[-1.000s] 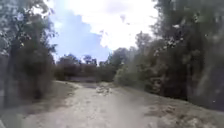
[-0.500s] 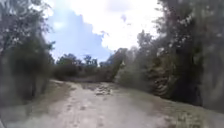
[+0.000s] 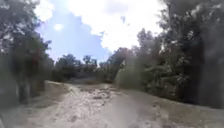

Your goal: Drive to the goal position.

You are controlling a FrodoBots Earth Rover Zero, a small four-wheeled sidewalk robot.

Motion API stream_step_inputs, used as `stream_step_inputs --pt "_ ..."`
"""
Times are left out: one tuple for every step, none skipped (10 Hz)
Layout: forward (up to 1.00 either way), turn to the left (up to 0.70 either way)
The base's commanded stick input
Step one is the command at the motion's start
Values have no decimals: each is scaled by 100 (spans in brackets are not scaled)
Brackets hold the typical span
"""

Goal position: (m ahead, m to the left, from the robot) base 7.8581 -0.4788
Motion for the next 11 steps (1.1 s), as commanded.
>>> stream_step_inputs --pt "85 0" --pt "85 0" --pt "85 0" --pt "85 0" --pt "85 0" --pt "85 0" --pt "85 0" --pt "85 0" --pt "85 0" --pt "85 0" --pt "85 0"
